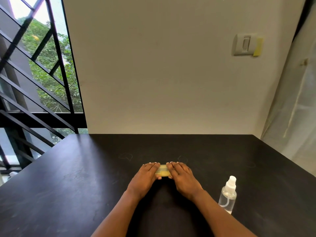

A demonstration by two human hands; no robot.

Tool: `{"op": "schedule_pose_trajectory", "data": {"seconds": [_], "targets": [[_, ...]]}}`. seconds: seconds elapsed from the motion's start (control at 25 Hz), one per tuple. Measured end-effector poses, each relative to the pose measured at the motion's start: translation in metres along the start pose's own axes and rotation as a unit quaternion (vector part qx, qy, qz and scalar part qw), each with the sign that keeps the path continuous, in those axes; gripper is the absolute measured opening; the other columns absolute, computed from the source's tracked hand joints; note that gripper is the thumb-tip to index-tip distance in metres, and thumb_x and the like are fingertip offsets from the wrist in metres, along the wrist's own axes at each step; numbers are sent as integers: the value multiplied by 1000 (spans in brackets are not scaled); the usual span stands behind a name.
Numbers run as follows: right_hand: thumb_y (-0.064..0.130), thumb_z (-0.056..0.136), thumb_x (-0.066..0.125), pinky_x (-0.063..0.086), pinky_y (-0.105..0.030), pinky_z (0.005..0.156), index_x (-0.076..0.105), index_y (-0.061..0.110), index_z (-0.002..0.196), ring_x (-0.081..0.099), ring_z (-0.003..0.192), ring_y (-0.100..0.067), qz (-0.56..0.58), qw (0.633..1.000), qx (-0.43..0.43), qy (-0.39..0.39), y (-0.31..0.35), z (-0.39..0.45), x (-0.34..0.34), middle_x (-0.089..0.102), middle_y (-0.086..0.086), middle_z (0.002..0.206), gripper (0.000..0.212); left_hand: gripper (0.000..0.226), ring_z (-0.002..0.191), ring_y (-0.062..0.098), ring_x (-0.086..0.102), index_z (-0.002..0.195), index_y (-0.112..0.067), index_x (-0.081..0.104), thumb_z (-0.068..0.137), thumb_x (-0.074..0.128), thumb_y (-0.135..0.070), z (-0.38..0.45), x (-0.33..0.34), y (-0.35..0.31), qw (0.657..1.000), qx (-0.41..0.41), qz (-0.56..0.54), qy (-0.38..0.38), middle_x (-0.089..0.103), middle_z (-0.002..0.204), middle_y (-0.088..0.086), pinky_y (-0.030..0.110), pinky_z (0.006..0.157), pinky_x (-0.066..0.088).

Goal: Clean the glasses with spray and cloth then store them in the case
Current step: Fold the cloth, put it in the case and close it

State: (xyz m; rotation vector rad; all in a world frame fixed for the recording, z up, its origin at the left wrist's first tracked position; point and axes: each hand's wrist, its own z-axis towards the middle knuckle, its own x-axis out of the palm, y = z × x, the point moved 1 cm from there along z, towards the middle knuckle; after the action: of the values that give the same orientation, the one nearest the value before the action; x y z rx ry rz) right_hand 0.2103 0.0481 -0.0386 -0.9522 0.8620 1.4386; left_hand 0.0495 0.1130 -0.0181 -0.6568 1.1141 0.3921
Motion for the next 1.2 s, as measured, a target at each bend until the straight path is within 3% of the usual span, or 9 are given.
{"op": "schedule_pose_trajectory", "data": {"seconds": [0.08,0.2,0.28,0.36,0.44,0.6,0.84,1.04,1.2], "targets": [[37,83,41,54,-36,82,47,14,128,64,104,-27,-20,1000,3,-11,-1,1,2,64,-4,117,51,54,141,14,17,145,-18,23,96,41,-34,0,2,2,1000,-10,-21,0,27,152,-1,20,112,8],[51,81,10,35,-41,103,46,14,135,42,127,-30,110,992,49,25,3,1,-5,48,-7,138,75,53,141,14,20,142,-17,31,94,47,-31,-2,4,5,997,-20,-71,-17,32,150,0,19,112,10],[52,84,18,36,-32,98,61,12,120,50,116,-28,194,976,97,-35,7,2,-5,59,-7,123,69,48,140,14,25,137,-13,40,93,50,-28,-5,6,4,991,-35,-122,-46,39,146,2,18,111,12],[41,91,41,33,-24,91,68,8,106,57,107,-24,234,959,147,-61,9,4,-9,66,-7,110,46,42,138,14,29,131,-11,48,92,53,-25,-8,8,0,977,-68,-184,-79,44,142,5,19,111,16],[25,91,56,35,-25,91,70,5,102,59,104,-22,266,942,191,-70,11,6,-14,67,-8,108,27,39,137,15,32,127,-9,53,91,55,-23,-10,10,-4,959,-113,-240,-101,48,139,7,24,112,20],[18,87,63,41,-25,90,69,7,104,58,104,-19,333,890,299,-89,10,4,-20,64,-9,112,21,34,136,20,33,125,-10,55,92,53,-19,-7,9,-4,927,-202,-292,-124,47,140,9,33,112,24],[19,86,65,39,-30,99,50,6,131,49,121,-24,454,757,461,-96,15,-2,-21,54,-11,132,49,43,121,23,49,127,-11,54,85,64,-14,-10,12,-7,793,-374,-445,-181,55,132,7,38,108,37],[13,89,62,39,-27,99,54,5,128,51,120,-23,506,676,523,-119,21,-4,-26,55,-11,130,41,43,107,20,54,121,-7,58,79,69,-4,-13,4,-10,684,-447,-541,-196,58,123,11,36,99,44],[11,90,59,41,-26,96,61,5,121,53,117,-23,506,662,539,-124,22,-11,-32,58,-11,127,32,36,101,20,58,112,-5,62,77,70,-1,-18,2,-13,648,-465,-570,-198,60,116,11,37,96,48]]}}
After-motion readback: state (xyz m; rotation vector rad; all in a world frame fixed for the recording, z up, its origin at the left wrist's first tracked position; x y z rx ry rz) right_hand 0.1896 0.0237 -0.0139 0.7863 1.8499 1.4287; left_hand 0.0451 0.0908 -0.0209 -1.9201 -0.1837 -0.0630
